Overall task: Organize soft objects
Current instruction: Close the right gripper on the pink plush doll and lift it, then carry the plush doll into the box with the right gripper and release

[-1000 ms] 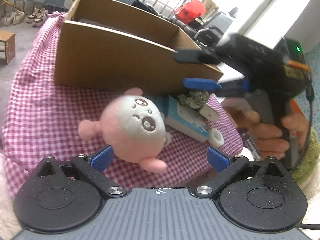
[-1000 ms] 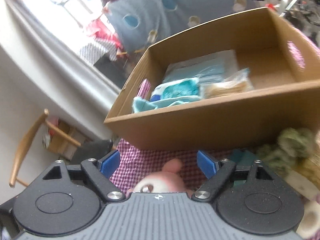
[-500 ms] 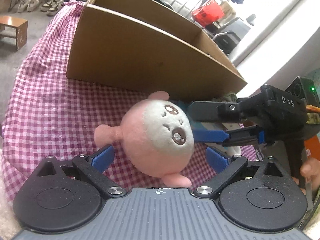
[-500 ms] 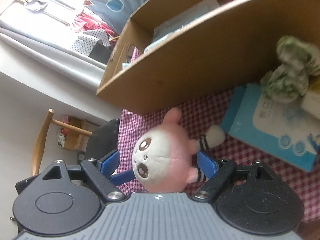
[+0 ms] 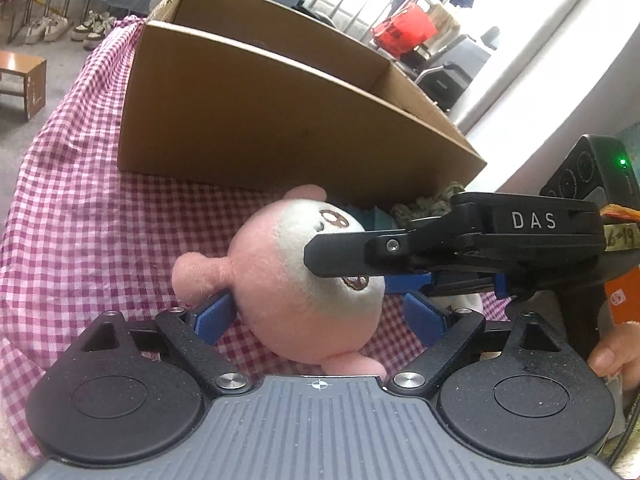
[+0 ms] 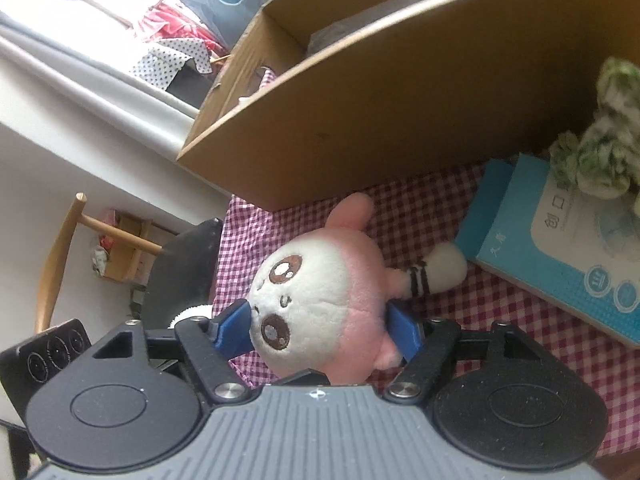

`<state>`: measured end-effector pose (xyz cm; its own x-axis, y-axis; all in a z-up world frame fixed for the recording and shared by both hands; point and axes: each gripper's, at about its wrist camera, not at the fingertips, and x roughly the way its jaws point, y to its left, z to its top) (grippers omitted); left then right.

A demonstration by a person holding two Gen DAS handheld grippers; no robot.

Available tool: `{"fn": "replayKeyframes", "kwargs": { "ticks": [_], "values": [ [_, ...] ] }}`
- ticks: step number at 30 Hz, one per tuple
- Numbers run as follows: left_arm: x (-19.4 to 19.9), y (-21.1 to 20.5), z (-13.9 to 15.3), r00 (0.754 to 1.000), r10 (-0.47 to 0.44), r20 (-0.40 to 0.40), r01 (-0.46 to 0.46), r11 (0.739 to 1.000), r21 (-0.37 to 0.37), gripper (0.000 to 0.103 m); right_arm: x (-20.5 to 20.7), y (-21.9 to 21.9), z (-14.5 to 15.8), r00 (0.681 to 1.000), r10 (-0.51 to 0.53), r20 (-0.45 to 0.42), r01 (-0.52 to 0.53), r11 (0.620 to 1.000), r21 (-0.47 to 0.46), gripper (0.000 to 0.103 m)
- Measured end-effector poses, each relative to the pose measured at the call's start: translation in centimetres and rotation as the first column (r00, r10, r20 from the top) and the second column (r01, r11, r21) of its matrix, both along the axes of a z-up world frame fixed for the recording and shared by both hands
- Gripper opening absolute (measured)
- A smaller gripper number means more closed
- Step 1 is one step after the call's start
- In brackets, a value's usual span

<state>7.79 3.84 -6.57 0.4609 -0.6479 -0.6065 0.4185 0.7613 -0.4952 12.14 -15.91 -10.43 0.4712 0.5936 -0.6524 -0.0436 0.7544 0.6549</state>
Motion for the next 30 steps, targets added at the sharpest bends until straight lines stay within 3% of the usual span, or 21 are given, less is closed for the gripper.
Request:
{"fn": "replayKeyframes", "kwargs": {
  "ticks": [4, 11, 20, 25, 30],
  "values": [
    [-0.9, 0.2, 1.2, 1.0, 0.003, 0.031, -0.003, 1.0, 0.009, 0.091, -0.7, 0.6, 1.1, 0.999, 0.016, 0.039, -0.014, 1.0, -0.027, 0.076],
    [-2.5, 0.6, 5.6, 0.986, -0.009, 0.168, 0.0, 0.999, 0.048, 0.091, -2.5, 1.9, 4.9, 0.983, 0.062, 0.171, -0.052, 0.996, -0.067, 0.076],
    [-0.3, -2.3, 11.8, 0.946, -0.064, 0.318, 0.035, 0.995, 0.097, 0.091, -2.7, 1.4, 12.8, 0.897, 0.126, 0.423, -0.072, 0.987, -0.143, 0.076],
    [4.5, -6.2, 13.2, 0.941, -0.135, 0.31, 0.099, 0.987, 0.126, 0.092, -0.2, -1.2, 16.2, 0.87, 0.134, 0.475, -0.046, 0.98, -0.192, 0.076],
    [11.4, -11.0, 13.0, 0.96, -0.198, 0.197, 0.17, 0.974, 0.149, 0.092, 5.0, -4.7, 17.6, 0.897, 0.133, 0.422, -0.031, 0.97, -0.241, 0.076]
  ]
}}
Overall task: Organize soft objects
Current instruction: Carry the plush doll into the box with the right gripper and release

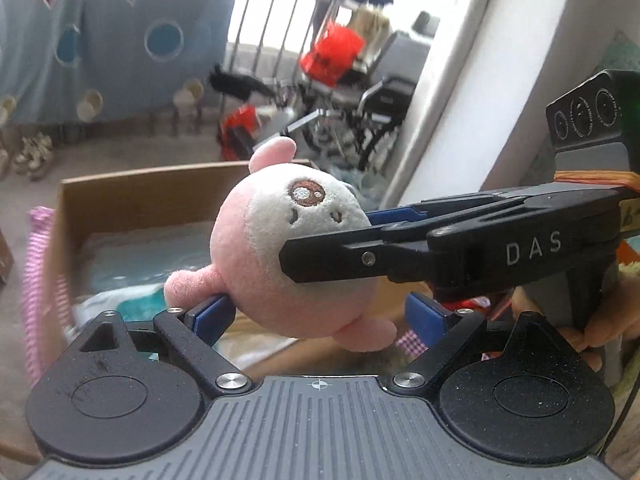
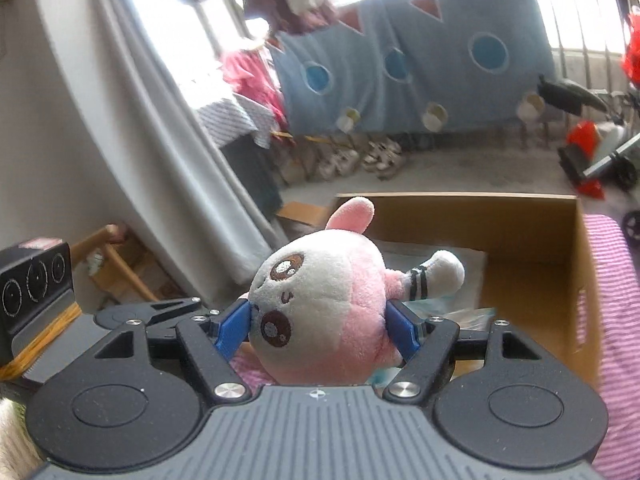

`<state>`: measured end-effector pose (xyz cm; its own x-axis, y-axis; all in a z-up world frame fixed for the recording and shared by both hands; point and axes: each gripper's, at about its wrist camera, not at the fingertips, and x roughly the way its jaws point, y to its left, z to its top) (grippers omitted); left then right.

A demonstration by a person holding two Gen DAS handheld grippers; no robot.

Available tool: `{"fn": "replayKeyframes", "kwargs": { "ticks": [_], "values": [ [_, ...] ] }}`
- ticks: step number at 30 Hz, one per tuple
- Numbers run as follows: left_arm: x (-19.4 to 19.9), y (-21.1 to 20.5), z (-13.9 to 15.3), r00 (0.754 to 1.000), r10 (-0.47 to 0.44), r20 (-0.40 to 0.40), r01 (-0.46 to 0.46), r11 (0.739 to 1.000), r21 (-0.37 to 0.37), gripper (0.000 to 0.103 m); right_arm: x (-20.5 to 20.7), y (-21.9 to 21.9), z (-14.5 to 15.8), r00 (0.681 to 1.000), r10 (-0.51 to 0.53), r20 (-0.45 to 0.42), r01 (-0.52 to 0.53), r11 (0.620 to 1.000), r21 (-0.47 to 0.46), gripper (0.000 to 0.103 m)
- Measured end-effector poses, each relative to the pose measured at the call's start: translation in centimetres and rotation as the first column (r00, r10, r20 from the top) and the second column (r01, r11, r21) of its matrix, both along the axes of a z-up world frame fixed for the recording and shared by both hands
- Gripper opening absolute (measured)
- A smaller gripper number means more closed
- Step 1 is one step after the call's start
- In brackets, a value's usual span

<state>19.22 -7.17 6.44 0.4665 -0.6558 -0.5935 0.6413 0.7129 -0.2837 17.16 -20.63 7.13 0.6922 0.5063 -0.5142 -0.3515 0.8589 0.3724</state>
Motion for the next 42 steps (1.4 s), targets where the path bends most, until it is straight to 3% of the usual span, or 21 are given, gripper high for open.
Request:
{"fn": "replayKeyframes", "kwargs": {
  "ticks": [4, 10, 13, 17, 20, 27, 34, 42],
  "values": [
    [6.1, -3.9, -1.1, 0.995, -0.035, -0.097, 0.04, 0.998, 0.049, 0.092, 5.8, -2.9, -0.7, 0.995, -0.022, -0.092, 0.02, 1.0, -0.023, 0.076],
    [14.4, -7.9, -4.6, 0.966, -0.007, -0.257, 0.032, 0.995, 0.094, 0.091, 14.6, -6.4, -3.1, 0.973, -0.042, -0.226, 0.023, 0.996, -0.086, 0.076],
    [17.0, -9.4, -6.4, 0.96, 0.001, -0.28, 0.039, 0.99, 0.137, 0.091, 18.4, -7.3, -5.1, 0.955, -0.054, -0.292, 0.026, 0.995, -0.101, 0.076],
    [19.6, -10.3, -8.7, 0.935, 0.018, -0.353, 0.036, 0.989, 0.145, 0.091, 21.7, -7.8, -7.3, 0.937, -0.062, -0.343, 0.013, 0.99, -0.144, 0.076],
    [20.4, -10.5, -9.9, 0.93, 0.026, -0.367, 0.033, 0.987, 0.155, 0.09, 23.9, -8.0, -8.8, 0.921, -0.071, -0.383, 0.005, 0.985, -0.171, 0.076],
    [21.1, -11.1, -11.4, 0.923, 0.036, -0.383, 0.047, 0.978, 0.205, 0.092, 25.6, -7.6, -10.6, 0.898, -0.102, -0.429, -0.003, 0.971, -0.238, 0.076],
    [20.9, -11.1, -11.1, 0.917, 0.056, -0.395, 0.033, 0.976, 0.214, 0.098, 25.9, -7.1, -11.4, 0.908, -0.151, -0.39, 0.016, 0.945, -0.327, 0.083],
    [19.7, -9.5, -7.8, 0.933, 0.066, -0.354, 0.0, 0.983, 0.183, 0.101, 24.1, -7.6, -7.3, 0.947, -0.153, -0.281, 0.057, 0.945, -0.321, 0.087]
  ]
}}
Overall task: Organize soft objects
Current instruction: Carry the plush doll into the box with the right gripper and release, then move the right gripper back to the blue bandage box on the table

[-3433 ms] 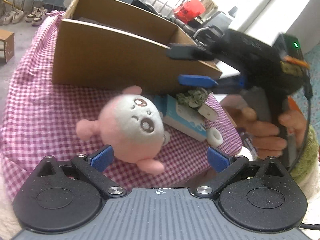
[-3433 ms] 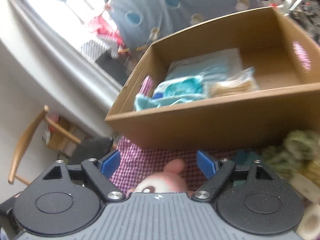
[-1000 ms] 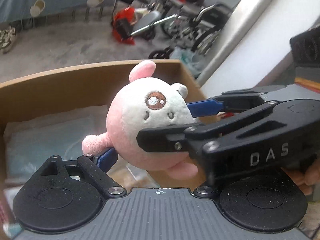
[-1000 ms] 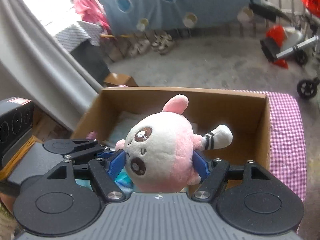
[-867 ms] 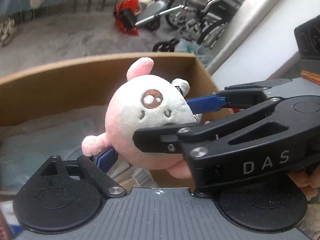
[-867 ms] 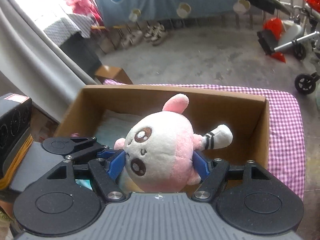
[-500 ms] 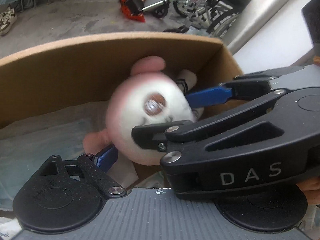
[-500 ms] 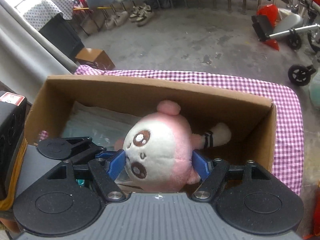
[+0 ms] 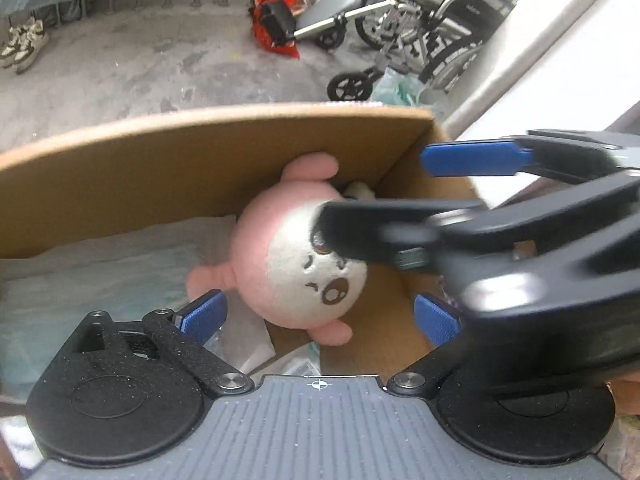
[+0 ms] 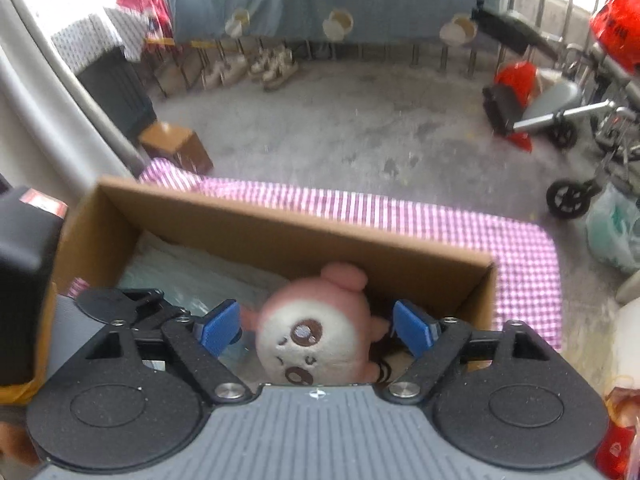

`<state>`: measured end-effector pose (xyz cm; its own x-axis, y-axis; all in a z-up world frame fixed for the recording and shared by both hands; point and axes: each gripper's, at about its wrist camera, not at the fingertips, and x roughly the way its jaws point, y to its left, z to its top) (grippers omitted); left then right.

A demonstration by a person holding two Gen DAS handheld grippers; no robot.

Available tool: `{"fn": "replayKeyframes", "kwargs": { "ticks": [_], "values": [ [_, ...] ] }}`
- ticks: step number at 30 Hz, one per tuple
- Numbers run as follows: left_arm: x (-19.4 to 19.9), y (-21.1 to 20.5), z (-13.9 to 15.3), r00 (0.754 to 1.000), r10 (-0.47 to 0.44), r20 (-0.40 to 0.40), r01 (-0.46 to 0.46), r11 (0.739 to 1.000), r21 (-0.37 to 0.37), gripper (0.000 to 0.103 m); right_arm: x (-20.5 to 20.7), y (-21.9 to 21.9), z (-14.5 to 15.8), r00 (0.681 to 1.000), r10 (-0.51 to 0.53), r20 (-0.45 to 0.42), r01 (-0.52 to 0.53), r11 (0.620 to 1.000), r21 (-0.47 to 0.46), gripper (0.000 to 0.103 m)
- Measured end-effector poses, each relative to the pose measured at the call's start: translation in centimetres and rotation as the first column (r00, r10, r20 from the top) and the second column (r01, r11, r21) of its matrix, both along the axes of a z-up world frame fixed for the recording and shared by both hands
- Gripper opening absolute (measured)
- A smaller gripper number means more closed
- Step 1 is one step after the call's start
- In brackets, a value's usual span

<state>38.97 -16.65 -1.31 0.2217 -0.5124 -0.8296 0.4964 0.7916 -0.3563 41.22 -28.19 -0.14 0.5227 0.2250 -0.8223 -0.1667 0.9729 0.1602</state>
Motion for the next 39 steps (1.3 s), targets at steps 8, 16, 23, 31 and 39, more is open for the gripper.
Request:
{"fn": "replayKeyframes", "kwargs": {
  "ticks": [8, 16, 23, 31, 39],
  "values": [
    [-4.3, 2.9, 6.0, 0.992, -0.016, 0.123, 0.027, 0.996, -0.088, 0.101, -8.0, -2.8, 7.3, 0.981, -0.057, 0.184, 0.033, 0.991, 0.133, 0.096],
    [-12.3, 9.4, 11.7, 0.965, 0.01, 0.26, 0.05, 0.973, -0.224, 0.102, -21.0, -4.7, 12.7, 0.918, -0.145, 0.37, 0.036, 0.957, 0.286, 0.103],
    [-20.3, 13.0, 11.3, 0.93, -0.036, 0.367, 0.11, 0.977, -0.185, 0.103, -31.2, -5.5, 11.2, 0.873, -0.255, 0.416, 0.12, 0.939, 0.324, 0.103],
    [-25.5, 13.6, 3.5, 0.97, -0.078, 0.228, 0.148, 0.94, -0.308, 0.103, -36.4, -3.1, 3.6, 0.825, -0.426, 0.371, 0.421, 0.902, 0.097, 0.103],
    [-27.2, 9.1, -2.6, 0.966, -0.07, 0.248, 0.137, 0.955, -0.262, 0.103, -38.9, -3.5, -1.0, 0.822, -0.439, 0.362, 0.366, 0.895, 0.255, 0.103]
  ]
}}
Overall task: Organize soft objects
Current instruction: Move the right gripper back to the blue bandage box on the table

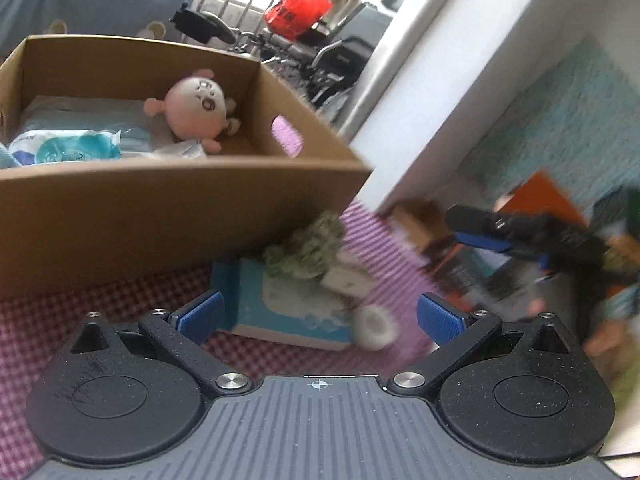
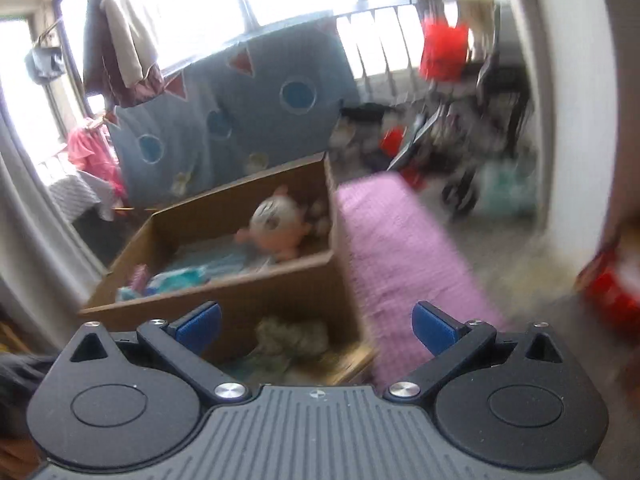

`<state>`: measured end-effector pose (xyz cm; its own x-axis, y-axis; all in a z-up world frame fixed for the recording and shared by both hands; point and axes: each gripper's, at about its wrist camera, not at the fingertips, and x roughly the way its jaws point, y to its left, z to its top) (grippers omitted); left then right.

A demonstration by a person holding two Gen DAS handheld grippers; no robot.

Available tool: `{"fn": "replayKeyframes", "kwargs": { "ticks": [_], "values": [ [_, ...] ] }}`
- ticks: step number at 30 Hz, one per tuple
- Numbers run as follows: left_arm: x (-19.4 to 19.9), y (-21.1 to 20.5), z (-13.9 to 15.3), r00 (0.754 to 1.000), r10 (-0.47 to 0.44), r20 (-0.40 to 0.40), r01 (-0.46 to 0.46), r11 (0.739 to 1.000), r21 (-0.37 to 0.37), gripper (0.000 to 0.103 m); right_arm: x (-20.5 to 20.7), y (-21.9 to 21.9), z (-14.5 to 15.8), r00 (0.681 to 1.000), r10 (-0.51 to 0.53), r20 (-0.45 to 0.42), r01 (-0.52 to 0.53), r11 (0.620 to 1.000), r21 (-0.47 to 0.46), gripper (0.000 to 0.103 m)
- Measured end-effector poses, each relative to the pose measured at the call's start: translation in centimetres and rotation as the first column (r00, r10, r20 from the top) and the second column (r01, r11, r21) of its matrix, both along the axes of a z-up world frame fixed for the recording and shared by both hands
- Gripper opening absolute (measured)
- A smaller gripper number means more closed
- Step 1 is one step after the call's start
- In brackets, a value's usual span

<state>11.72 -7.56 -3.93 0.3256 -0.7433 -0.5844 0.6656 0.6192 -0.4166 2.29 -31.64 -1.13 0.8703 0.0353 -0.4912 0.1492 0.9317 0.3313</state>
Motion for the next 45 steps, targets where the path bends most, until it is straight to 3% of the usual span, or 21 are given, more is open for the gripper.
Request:
{"fn": "replayKeyframes", "kwargs": {
  "ticks": [4, 6, 9, 12, 20, 28, 34, 37, 41, 45],
  "values": [
    [-0.9, -3.6, -1.9, 0.993, -0.047, 0.105, 0.03, 0.988, 0.15, 0.103, 1.5, 0.1, -2.6, 0.992, 0.065, -0.108, -0.05, 0.989, 0.136, 0.1],
    [-0.7, -4.7, -2.8, 0.992, -0.085, 0.095, 0.07, 0.985, 0.156, 0.103, 2.0, 0.6, -3.9, 0.985, 0.077, -0.155, -0.053, 0.987, 0.153, 0.093],
    [-0.4, -5.8, -3.6, 0.989, -0.117, 0.085, 0.103, 0.983, 0.153, 0.102, 2.9, 1.5, -5.5, 0.966, 0.091, -0.243, -0.055, 0.987, 0.148, 0.072],
    [-0.2, -6.7, -4.2, 0.985, -0.145, 0.091, 0.128, 0.978, 0.167, 0.101, 3.0, 2.2, -7.1, 0.943, 0.11, -0.315, -0.058, 0.984, 0.171, 0.065],
    [0.2, -7.5, -5.0, 0.978, -0.198, 0.071, 0.184, 0.968, 0.168, 0.1, 4.7, 2.9, -8.5, 0.911, 0.129, -0.391, -0.082, 0.988, 0.134, 0.063],
    [1.0, -6.2, -4.8, 0.99, -0.122, 0.07, 0.109, 0.98, 0.166, 0.102, 5.8, 3.8, -8.2, 0.898, 0.14, -0.418, -0.112, 0.99, 0.091, 0.064],
    [0.4, -6.2, -5.3, 0.981, -0.165, 0.105, 0.143, 0.972, 0.186, 0.102, 6.2, 4.5, -8.3, 0.89, 0.16, -0.427, -0.138, 0.987, 0.08, 0.067],
    [0.2, -5.2, -5.1, 0.985, -0.155, 0.078, 0.14, 0.976, 0.167, 0.102, 6.8, 5.1, -8.5, 0.881, 0.185, -0.435, -0.161, 0.983, 0.091, 0.071],
    [-0.2, -3.5, -5.1, 0.992, -0.113, 0.055, 0.103, 0.982, 0.155, 0.102, 7.2, 6.7, -8.5, 0.876, 0.197, -0.441, -0.197, 0.979, 0.046, 0.071],
    [-1.0, -0.7, -4.9, 0.997, -0.073, 0.029, 0.067, 0.984, 0.163, 0.102, 7.6, 8.3, -8.3, 0.864, 0.247, -0.438, -0.242, 0.968, 0.069, 0.071]
  ]
}}
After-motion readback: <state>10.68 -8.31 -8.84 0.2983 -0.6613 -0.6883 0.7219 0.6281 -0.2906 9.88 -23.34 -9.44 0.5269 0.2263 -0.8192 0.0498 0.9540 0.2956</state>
